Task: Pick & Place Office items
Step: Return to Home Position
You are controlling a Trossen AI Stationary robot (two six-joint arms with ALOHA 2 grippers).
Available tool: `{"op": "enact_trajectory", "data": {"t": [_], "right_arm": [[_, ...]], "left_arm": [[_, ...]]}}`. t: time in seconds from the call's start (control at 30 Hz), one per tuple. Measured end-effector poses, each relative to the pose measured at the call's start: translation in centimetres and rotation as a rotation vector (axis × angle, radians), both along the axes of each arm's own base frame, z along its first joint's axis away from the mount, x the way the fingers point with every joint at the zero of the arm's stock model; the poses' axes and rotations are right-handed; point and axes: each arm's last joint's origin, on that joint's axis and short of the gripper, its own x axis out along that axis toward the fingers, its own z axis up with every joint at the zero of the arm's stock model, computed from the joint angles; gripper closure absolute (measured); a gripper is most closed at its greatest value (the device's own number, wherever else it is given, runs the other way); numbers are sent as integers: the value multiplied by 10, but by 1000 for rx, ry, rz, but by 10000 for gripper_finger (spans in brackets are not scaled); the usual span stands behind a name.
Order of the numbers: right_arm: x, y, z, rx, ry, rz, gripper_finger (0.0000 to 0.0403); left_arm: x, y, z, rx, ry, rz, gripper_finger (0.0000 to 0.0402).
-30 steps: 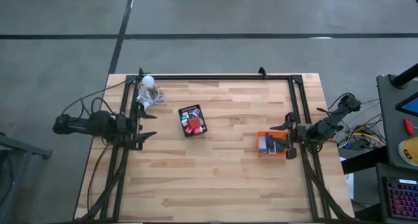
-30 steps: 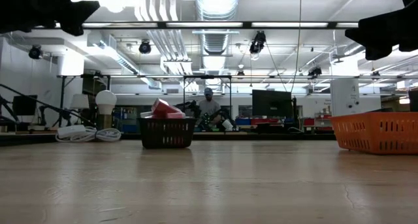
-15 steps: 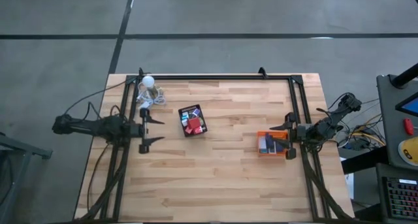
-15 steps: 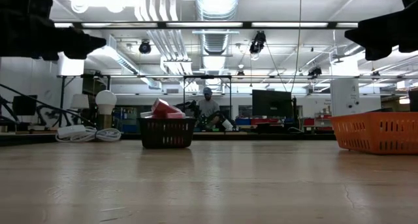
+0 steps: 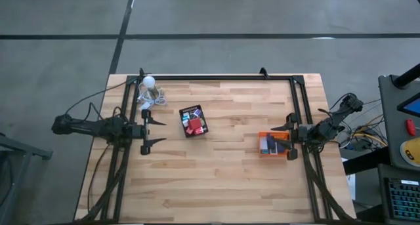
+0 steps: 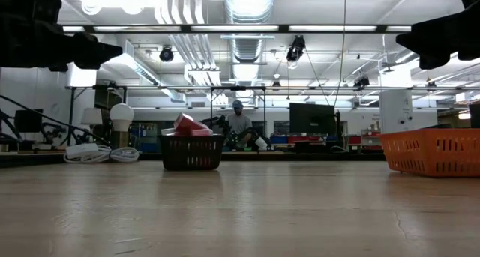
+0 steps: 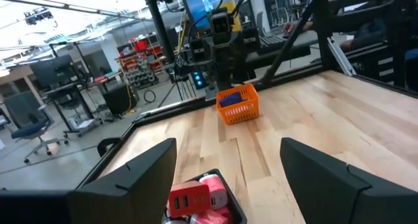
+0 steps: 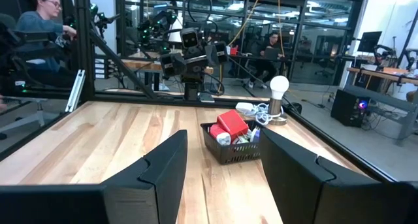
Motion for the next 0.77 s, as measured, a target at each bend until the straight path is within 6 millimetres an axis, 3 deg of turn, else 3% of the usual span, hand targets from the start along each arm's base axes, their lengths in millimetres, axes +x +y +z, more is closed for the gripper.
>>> {"op": "enact_trajectory", "data": {"t": [0.77], "right_arm": [[0,0,0,0,0,0,216]], "left_arm": [[0,0,2,21,-21,3,126]]}}
